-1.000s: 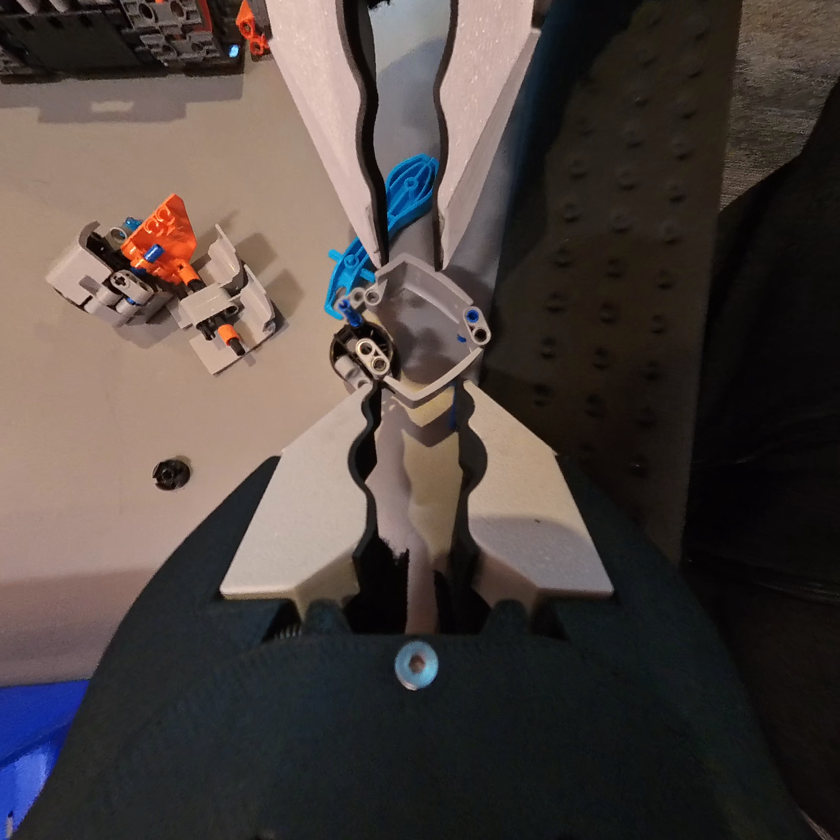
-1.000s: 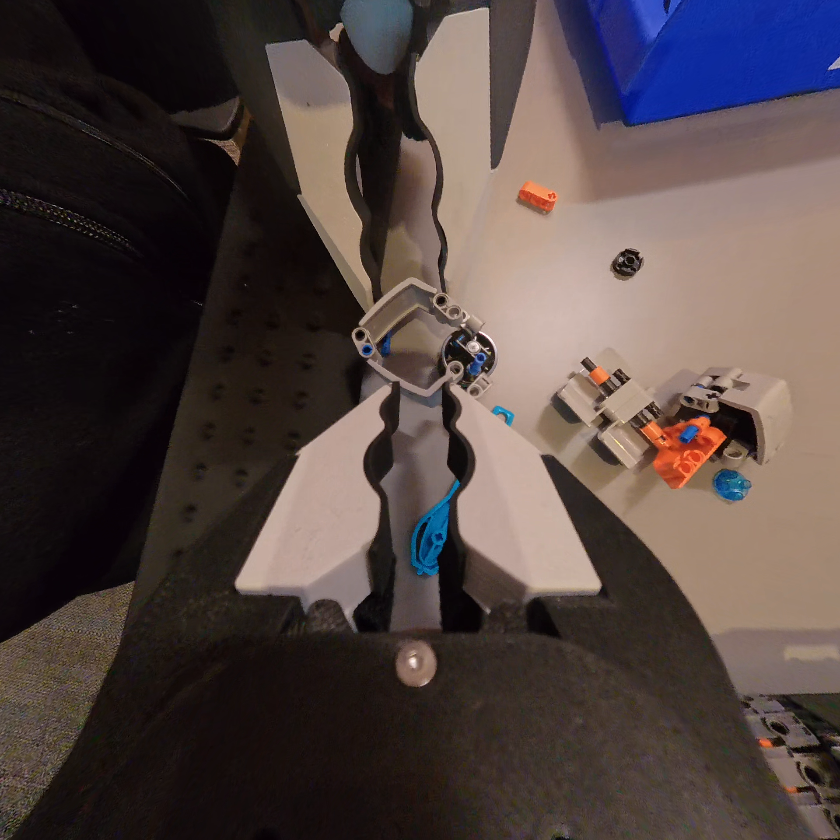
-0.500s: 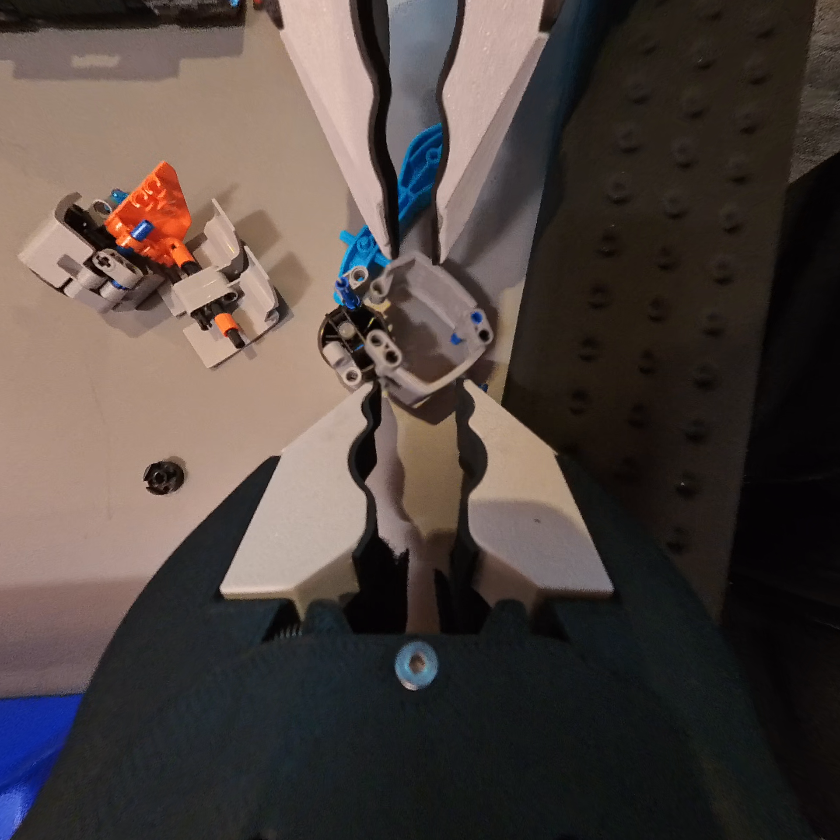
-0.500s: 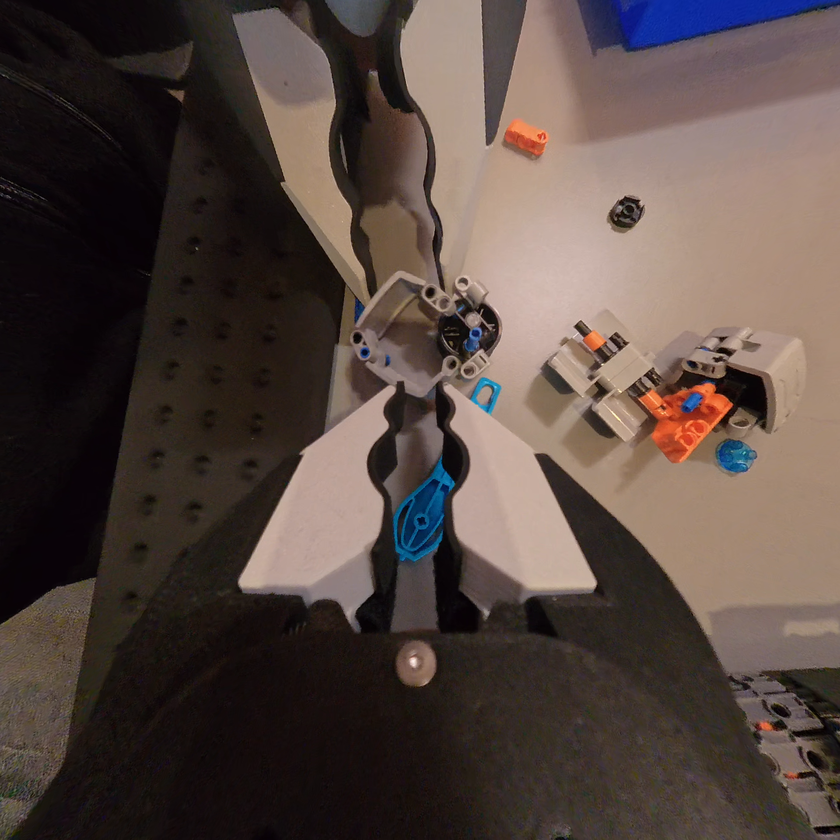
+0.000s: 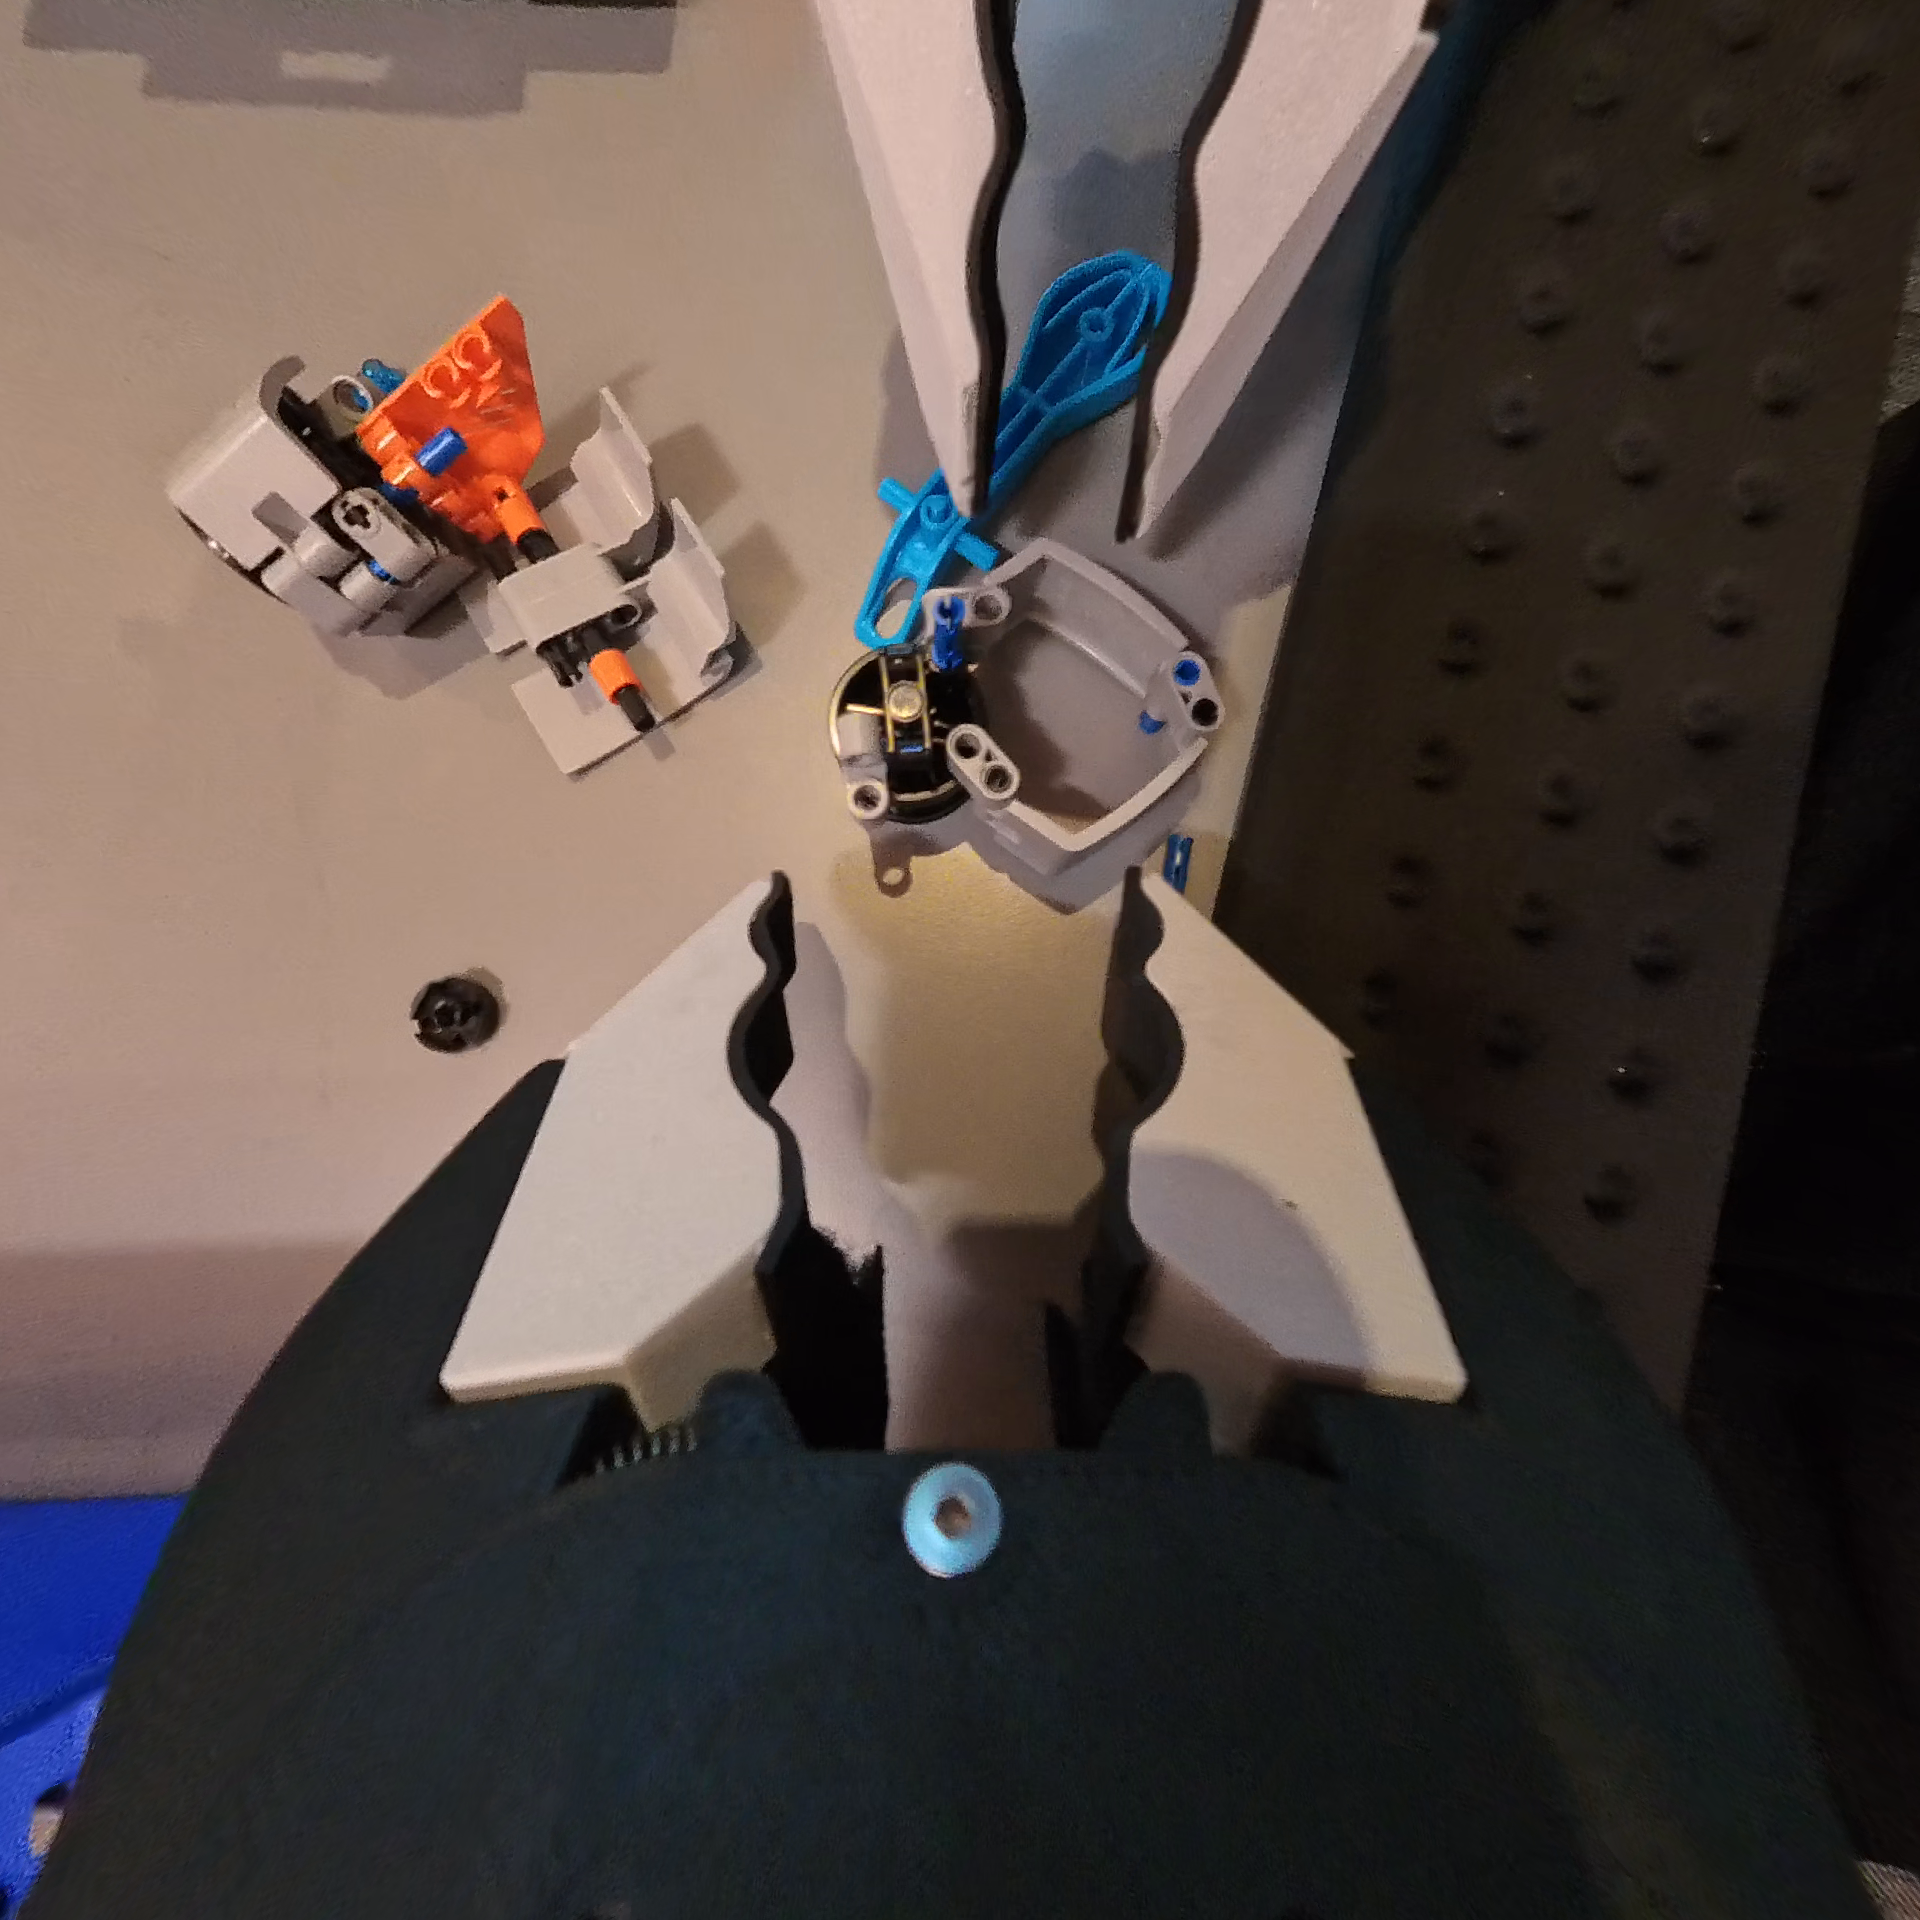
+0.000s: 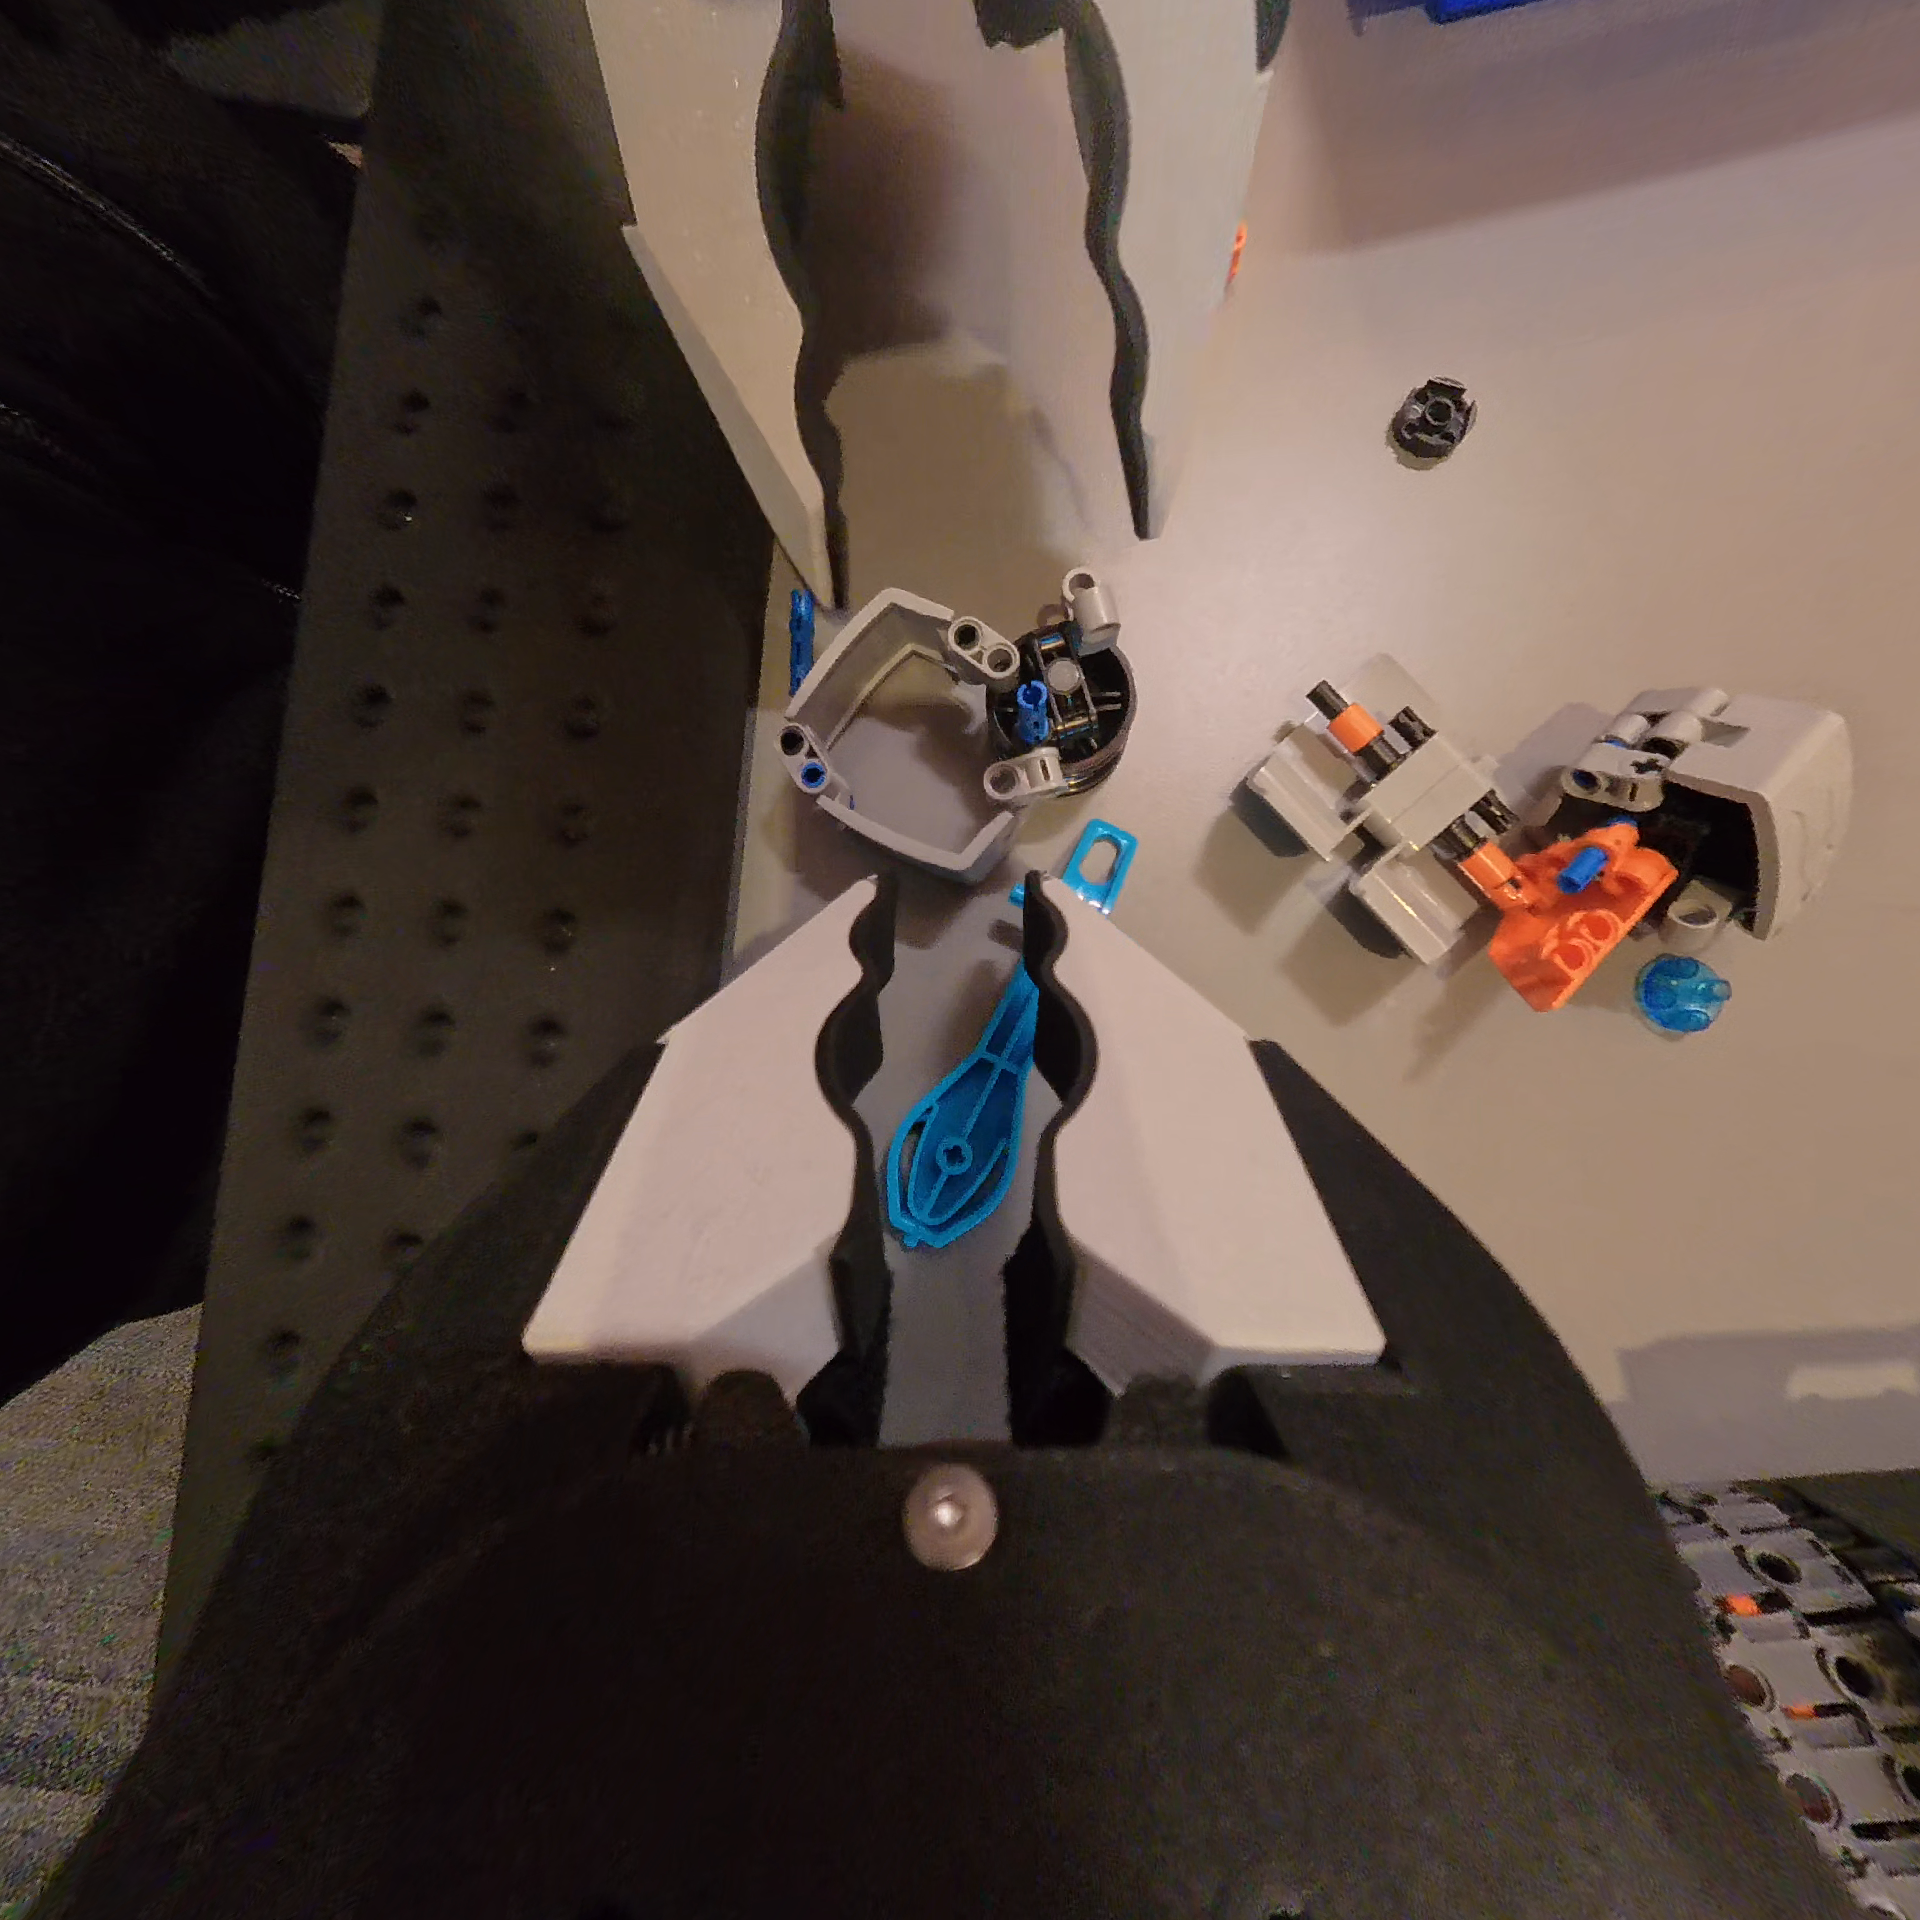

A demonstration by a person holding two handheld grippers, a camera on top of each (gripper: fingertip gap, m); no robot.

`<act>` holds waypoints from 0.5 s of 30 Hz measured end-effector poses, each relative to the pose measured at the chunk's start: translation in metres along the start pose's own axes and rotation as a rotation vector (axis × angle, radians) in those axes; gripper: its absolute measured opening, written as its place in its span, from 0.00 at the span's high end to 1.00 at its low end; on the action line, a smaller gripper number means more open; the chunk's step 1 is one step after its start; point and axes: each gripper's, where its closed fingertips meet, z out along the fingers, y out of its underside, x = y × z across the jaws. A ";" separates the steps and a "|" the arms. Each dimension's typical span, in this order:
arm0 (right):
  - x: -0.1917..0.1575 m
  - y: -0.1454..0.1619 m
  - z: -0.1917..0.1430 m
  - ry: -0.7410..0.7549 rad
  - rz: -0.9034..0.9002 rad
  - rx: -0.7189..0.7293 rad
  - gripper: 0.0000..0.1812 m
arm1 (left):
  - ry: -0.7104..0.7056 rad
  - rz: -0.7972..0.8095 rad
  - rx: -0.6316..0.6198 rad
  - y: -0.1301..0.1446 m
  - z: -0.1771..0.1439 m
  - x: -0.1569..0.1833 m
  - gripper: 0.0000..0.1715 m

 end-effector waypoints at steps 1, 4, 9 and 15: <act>0.000 0.000 0.001 0.004 -0.002 -0.003 0.87 | 0.013 0.004 0.000 0.000 0.002 0.001 0.63; 0.001 -0.002 0.003 0.010 0.001 0.007 0.85 | 0.038 0.022 -0.002 -0.002 0.008 0.004 0.64; -0.001 0.000 0.010 0.001 -0.008 -0.013 0.86 | 0.041 0.037 0.007 -0.006 0.012 0.009 0.70; -0.002 -0.001 0.012 -0.004 -0.016 -0.007 0.86 | 0.038 0.049 -0.003 -0.004 0.013 0.008 0.69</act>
